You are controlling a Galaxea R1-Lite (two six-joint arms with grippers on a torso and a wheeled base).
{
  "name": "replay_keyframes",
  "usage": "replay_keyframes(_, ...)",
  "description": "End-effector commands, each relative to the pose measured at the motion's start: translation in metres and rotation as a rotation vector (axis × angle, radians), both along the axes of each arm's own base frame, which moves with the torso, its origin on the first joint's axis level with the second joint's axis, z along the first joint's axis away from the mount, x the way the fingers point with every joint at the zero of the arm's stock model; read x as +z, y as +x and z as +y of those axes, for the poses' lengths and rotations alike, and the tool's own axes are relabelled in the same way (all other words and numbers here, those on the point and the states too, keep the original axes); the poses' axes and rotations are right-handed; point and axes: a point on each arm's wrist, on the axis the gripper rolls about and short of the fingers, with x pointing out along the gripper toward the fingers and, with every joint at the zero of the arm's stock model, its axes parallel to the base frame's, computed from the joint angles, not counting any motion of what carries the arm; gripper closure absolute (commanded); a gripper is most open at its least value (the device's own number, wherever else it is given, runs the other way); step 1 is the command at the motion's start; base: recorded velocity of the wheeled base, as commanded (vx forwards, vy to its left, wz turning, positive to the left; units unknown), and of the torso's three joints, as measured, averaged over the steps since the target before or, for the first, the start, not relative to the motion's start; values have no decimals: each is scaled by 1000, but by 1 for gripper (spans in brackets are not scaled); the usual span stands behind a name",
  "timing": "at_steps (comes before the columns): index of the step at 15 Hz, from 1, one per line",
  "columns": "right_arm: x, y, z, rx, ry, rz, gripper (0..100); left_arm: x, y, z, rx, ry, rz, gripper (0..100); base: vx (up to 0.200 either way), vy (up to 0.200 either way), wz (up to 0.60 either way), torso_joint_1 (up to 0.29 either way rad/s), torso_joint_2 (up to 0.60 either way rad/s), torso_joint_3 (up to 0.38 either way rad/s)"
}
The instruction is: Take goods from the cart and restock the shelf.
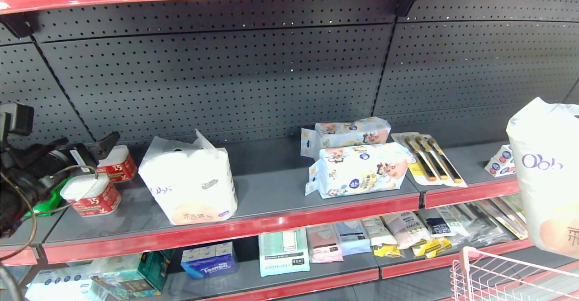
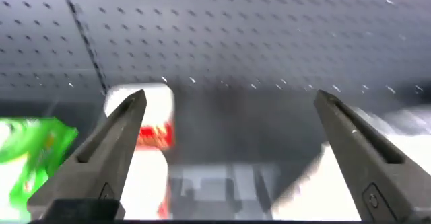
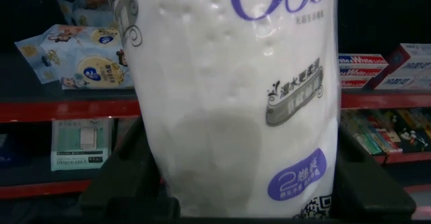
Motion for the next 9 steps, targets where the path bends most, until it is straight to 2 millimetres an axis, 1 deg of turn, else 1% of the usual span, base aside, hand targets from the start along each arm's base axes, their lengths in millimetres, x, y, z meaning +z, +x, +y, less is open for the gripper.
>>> replay_keyframes(1,1,-5,0,-1,-3,-20,100,16,-44,-13,-39,16,-42,0,0,0,0,0,0,0)
replay_keyframes(2,0,-7,0,-1,-5,-21,100,19,-55,-15,-58,17,-46,0,0,0,0,0,0,0)
replay_keyframes(3,-1,-7,0,-9,-5,-15,100,22,-71,-19,-84,16,-39,0,0,0,0,0,0,0)
replay_keyframes(4,-2,-7,0,-12,-5,-10,100,23,-79,-22,-94,14,-30,0,0,0,0,0,0,0)
replay_keyframes(5,-5,-6,0,-13,-6,1,100,25,-102,-27,-113,5,5,0,0,0,0,0,0,0)
replay_keyframes(6,-5,-6,0,-13,-6,2,100,24,-108,-28,-118,5,19,0,0,0,0,0,0,0)
replay_keyframes(7,-6,-6,0,-13,-7,7,100,24,-123,-31,-121,18,41,0,0,0,0,0,0,0)
replay_keyframes(9,-9,-6,0,-10,-36,17,100,22,-146,-36,-127,39,55,0,0,0,0,0,0,0)
